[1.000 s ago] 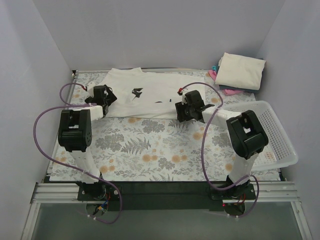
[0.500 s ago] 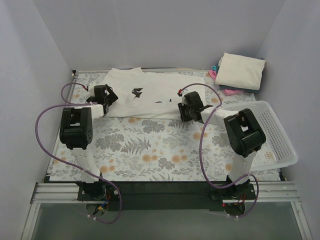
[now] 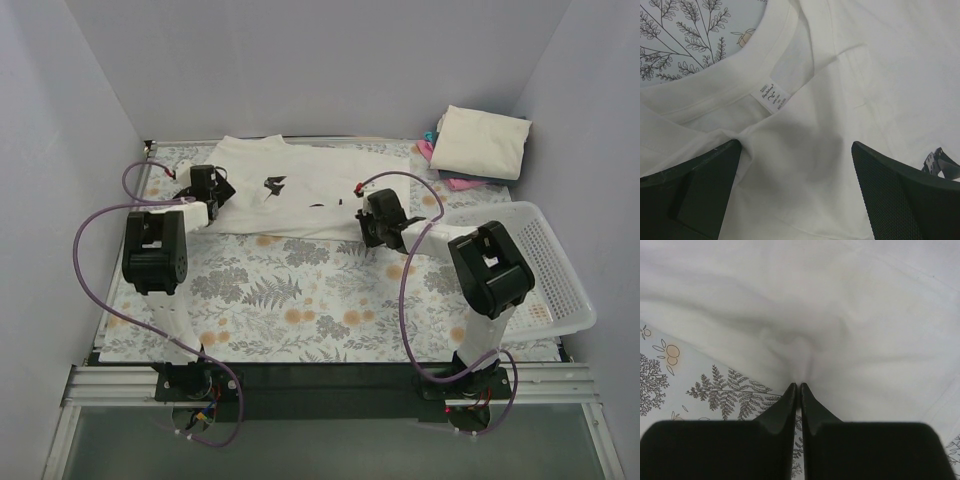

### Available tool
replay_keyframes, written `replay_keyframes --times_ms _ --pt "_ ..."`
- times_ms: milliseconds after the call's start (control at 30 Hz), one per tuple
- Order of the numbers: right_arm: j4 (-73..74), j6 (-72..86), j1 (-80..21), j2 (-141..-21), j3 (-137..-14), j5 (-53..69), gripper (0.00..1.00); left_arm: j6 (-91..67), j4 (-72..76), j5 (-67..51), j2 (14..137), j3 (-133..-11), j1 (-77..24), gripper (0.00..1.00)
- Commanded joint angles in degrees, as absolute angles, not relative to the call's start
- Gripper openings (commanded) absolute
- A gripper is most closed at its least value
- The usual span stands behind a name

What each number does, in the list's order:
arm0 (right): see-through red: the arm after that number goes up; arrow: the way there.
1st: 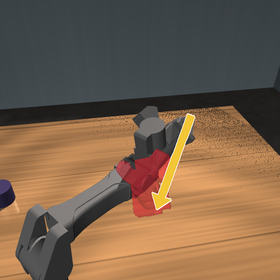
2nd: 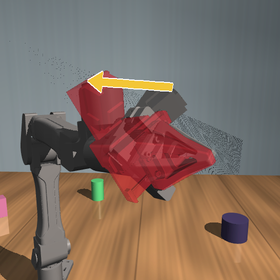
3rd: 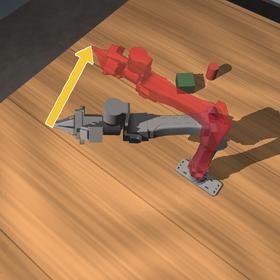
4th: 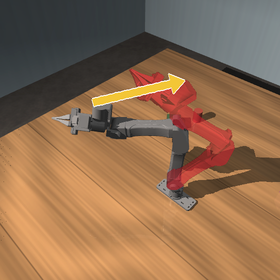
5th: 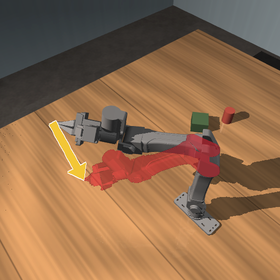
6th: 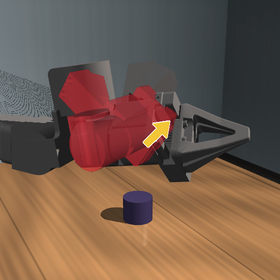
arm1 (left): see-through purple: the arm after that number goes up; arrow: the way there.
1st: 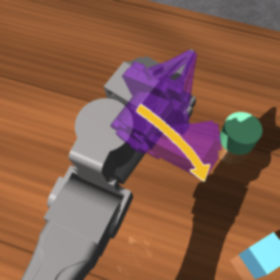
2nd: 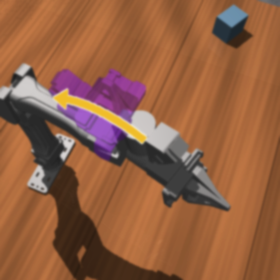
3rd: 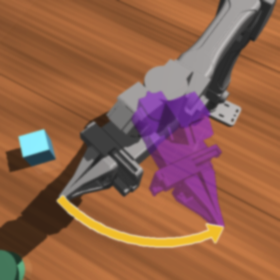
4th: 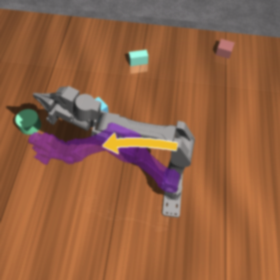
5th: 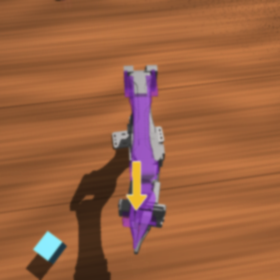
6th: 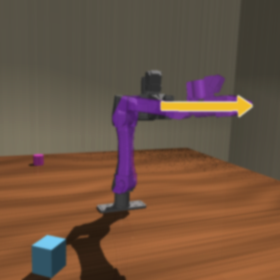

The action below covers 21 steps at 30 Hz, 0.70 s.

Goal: Fold and stack the t-shirts
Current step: Fold the tshirt

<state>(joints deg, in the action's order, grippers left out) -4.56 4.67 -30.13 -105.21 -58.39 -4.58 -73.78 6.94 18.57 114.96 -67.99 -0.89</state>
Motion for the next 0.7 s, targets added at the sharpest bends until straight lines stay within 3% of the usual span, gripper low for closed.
replay_keyframes --times_ms 0,667 --pt "4.1 6.6 -31.2 -104.9 -54.8 -3.3 0.01 -76.7 0.3 20.2 112.9 -66.7 -1.0 0.86" --pt "3.7 14.5 -37.9 -86.6 -34.7 -3.2 0.01 -82.4 -2.6 18.7 87.8 -39.3 -1.0 0.87"
